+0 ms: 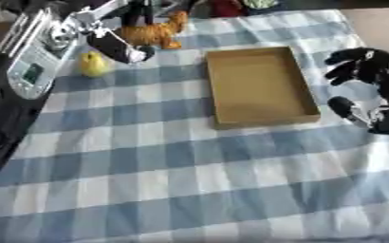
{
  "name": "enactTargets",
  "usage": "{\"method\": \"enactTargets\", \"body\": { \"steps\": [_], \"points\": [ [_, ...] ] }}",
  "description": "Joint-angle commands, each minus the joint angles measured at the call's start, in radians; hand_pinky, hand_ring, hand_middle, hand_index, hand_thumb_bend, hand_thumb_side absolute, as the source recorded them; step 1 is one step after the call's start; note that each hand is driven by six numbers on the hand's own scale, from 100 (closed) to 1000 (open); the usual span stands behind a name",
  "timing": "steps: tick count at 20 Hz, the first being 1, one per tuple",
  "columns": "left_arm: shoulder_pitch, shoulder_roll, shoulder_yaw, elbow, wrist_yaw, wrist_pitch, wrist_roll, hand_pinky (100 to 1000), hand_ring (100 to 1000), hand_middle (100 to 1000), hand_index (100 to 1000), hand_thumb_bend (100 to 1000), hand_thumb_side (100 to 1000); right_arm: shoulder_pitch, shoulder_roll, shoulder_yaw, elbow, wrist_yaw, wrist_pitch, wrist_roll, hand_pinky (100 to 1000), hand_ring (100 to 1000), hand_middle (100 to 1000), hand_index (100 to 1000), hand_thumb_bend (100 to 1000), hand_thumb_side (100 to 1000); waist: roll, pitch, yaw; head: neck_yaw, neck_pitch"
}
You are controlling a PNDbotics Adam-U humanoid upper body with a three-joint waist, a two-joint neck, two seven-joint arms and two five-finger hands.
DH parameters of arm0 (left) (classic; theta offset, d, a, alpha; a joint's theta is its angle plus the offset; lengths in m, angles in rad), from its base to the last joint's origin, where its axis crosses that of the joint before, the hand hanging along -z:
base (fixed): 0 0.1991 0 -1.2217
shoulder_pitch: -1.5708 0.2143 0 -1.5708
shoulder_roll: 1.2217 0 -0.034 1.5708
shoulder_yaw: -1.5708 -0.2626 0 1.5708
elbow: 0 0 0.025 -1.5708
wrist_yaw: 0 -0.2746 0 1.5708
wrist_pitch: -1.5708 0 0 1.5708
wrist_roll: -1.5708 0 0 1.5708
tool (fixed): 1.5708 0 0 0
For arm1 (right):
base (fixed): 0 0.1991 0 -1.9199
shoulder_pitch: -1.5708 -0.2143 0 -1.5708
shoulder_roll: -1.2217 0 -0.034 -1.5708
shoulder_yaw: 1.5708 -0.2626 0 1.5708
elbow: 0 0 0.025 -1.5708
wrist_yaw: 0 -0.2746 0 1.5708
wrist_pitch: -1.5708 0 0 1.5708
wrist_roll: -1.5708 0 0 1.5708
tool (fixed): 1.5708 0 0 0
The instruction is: Pick up objects on the table and place them in the box.
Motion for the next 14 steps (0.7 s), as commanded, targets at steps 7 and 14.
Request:
{"method": "enactTargets", "body": {
  "steps": [7, 14],
  "points": [
    [-0.105, -0.161, -0.025, 0.179, -0.116, -0.052, 0.049, 561, 418, 277, 462, 117, 100, -0.069, 0.008, 0.085, -0.011, -0.013, -0.012, 0.103, 669, 711, 757, 846, 431, 419, 0.006, 0.004, -0.069, 0.043, -0.023],
    [-0.123, -0.245, -0.043, 0.249, -0.162, -0.089, 0.071, 555, 416, 277, 462, 117, 100, -0.094, 0.025, 0.116, -0.007, -0.017, -0.017, 0.144, 668, 711, 757, 846, 431, 424, 0.01, 0.019, -0.108, 0.052, -0.032]
  ]
}}
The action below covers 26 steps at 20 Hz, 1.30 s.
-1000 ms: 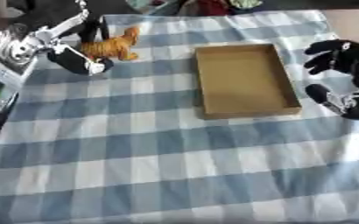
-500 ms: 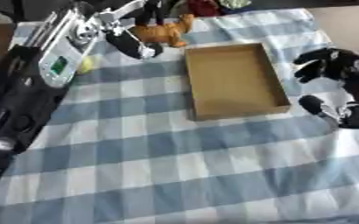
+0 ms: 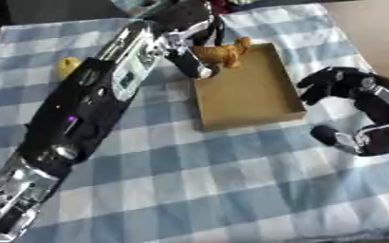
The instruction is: Pick up objects on the table and place them in the box.
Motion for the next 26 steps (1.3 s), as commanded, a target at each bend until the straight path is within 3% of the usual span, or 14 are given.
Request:
{"method": "enactTargets", "body": {
  "steps": [1, 13, 18, 22, 26],
  "points": [
    [-0.025, -0.022, -0.006, 0.003, -0.005, -0.013, 0.005, 549, 414, 276, 461, 115, 100, -0.018, -0.009, 0.001, -0.007, -0.01, -0.001, 0.011, 668, 711, 757, 846, 432, 424, -0.003, -0.013, -0.006, 0.003, -0.011],
    [0.011, -0.046, -0.076, -0.026, 0.082, -0.009, -0.058, 546, 418, 287, 474, 138, 100, -0.013, -0.008, -0.004, -0.005, -0.011, 0.0, 0.007, 668, 710, 756, 847, 430, 426, -0.004, -0.011, -0.006, -0.005, -0.015],
    [0.021, -0.032, -0.092, -0.045, 0.094, -0.007, -0.105, 577, 475, 418, 654, 321, 105, -0.01, -0.007, -0.008, -0.003, -0.009, 0.0, 0.003, 667, 710, 756, 847, 430, 428, -0.005, -0.013, 0.001, -0.007, -0.015],
    [0.027, -0.012, -0.077, -0.059, 0.093, 0.003, -0.108, 606, 545, 518, 720, 508, 241, -0.003, -0.008, -0.014, -0.003, -0.009, 0.001, -0.003, 667, 710, 756, 847, 430, 427, -0.007, -0.015, 0.006, -0.011, -0.018],
    [0.02, 0.022, -0.046, -0.092, 0.1, 0.03, -0.086, 618, 566, 552, 742, 572, 298, 0.003, -0.009, -0.018, -0.001, -0.009, 0.001, -0.008, 668, 710, 756, 848, 431, 427, -0.011, -0.021, 0.015, -0.018, -0.017]
  ]
}}
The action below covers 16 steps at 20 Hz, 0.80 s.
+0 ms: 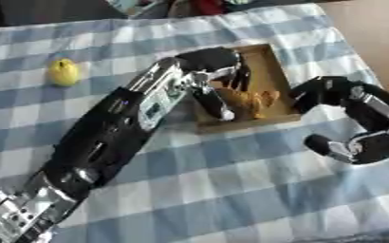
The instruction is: Pick up objects on the table and place them in the box.
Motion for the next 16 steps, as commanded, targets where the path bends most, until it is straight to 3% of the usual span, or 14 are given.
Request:
{"method": "enactTargets", "body": {
  "steps": [1, 8, 12, 16],
  "points": [
    [-0.029, 0.046, 0.035, -0.048, 0.016, 0.024, 0.016, 617, 566, 553, 742, 569, 297, -0.007, -0.011, -0.016, -0.007, -0.004, 0.0, -0.007, 668, 710, 756, 848, 431, 427, -0.009, -0.028, 0.004, -0.008, -0.009],
    [-0.046, 0.141, 0.11, -0.1, 0.013, 0.099, 0.054, 625, 557, 536, 724, 523, 224, 0.007, -0.016, -0.023, -0.002, -0.002, 0.0, -0.014, 667, 710, 756, 848, 430, 428, -0.012, -0.038, 0.02, -0.018, -0.006],
    [-0.039, 0.185, 0.166, -0.037, -0.063, 0.146, 0.113, 631, 560, 540, 726, 512, 178, 0.014, -0.017, -0.026, -0.001, -0.001, -0.001, -0.017, 667, 710, 756, 848, 429, 427, -0.012, -0.041, 0.026, -0.028, -0.01],
    [-0.031, 0.246, 0.203, 0.026, -0.123, 0.158, 0.153, 645, 562, 533, 728, 514, 165, 0.022, -0.021, -0.033, 0.0, 0.0, -0.001, -0.024, 667, 709, 756, 848, 428, 429, -0.012, -0.043, 0.026, -0.033, -0.006]
  ]
}}
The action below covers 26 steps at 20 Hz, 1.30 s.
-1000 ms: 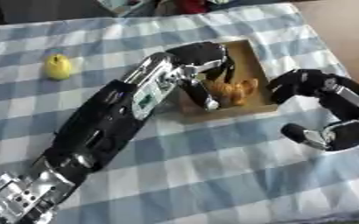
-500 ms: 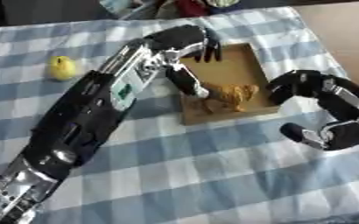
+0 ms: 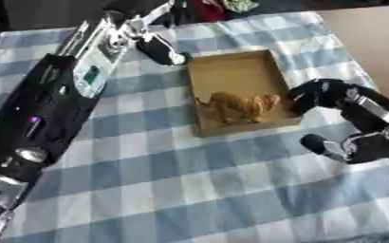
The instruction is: Pick up objects on the table and place them in the box.
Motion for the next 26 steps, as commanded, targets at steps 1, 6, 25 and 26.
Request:
{"method": "enactTargets", "body": {
  "steps": [1, 6, 25, 26],
  "points": [
    [-0.012, 0.073, 0.041, 0.034, -0.045, 0.01, 0.032, 648, 552, 531, 727, 513, 158, -0.001, -0.021, -0.018, -0.005, 0.001, 0.0, -0.01, 667, 709, 756, 848, 428, 429, -0.006, -0.023, 0.003, -0.005, -0.005],
    [0.009, 0.126, 0.079, 0.1, -0.105, 0.023, 0.062, 658, 549, 529, 727, 513, 144, 0.008, -0.02, -0.024, -0.005, 0.002, 0.0, -0.017, 667, 709, 755, 848, 427, 428, -0.008, -0.025, 0.011, 0.014, -0.002],
    [0.065, 0.171, 0.143, 0.281, -0.19, 0.009, -0.018, 688, 555, 525, 723, 511, 112, 0.017, -0.021, -0.035, -0.006, 0.003, 0.001, -0.026, 667, 707, 755, 848, 426, 428, -0.01, -0.02, 0.024, 0.048, 0.005],
    [0.066, 0.169, 0.145, 0.289, -0.193, 0.011, -0.015, 688, 554, 524, 722, 509, 110, 0.017, -0.021, -0.035, -0.006, 0.003, 0.001, -0.026, 666, 707, 755, 848, 426, 428, -0.01, -0.019, 0.023, 0.048, 0.005]
  ]
}}
